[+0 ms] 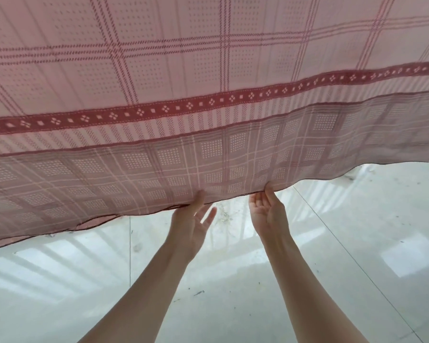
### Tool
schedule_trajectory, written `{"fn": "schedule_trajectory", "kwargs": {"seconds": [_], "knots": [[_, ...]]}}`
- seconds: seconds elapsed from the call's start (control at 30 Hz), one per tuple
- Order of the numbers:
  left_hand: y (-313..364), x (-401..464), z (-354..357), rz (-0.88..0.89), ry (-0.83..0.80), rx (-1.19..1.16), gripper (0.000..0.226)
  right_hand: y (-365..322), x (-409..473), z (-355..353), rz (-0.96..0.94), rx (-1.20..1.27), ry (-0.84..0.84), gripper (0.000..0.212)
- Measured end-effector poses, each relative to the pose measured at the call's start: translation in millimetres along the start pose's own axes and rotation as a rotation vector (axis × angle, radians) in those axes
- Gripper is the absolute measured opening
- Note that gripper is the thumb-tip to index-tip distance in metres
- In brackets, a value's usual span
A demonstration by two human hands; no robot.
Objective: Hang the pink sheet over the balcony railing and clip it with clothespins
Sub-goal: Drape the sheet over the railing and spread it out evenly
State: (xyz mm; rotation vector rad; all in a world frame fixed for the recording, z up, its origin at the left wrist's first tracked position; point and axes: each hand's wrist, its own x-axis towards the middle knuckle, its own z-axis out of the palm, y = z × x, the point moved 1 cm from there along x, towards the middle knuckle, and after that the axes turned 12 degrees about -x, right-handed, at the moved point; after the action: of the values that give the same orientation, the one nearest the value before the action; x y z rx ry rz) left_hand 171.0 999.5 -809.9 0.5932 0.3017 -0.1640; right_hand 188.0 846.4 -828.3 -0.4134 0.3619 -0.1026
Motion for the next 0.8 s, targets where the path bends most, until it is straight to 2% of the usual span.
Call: {"fn": "schedule_trajectory", "kwargs": {"seconds": [0.2,0.47,0.6,0.67,0.73,0.8], "knots": [[-8,12,10,0.087,0.183,-0.025,0.011,-42,12,-10,-0.04,-0.015,-0.067,0.014],[4,26,3,0.162,0.218,0.018,0.011,-110,38,-28,-0.207,0.027,-0.004,0.015],[5,34,1,0.16,0.224,0.025,0.01,-114,46,-37,-0.223,-0.011,0.056,0.014],[7,36,0,0.159,0.231,0.027,0.011,-113,54,-34,-0.155,-0.052,0.092,0.016],[6,37,-2,0.147,0.245,0.024,0.01,-108,52,-30,-0.218,-0.117,0.129,0.016],[7,36,-1,0.122,0.278,-0.003,0.01,-109,48,-26,-0.237,-0.034,0.154,0.012]]}}
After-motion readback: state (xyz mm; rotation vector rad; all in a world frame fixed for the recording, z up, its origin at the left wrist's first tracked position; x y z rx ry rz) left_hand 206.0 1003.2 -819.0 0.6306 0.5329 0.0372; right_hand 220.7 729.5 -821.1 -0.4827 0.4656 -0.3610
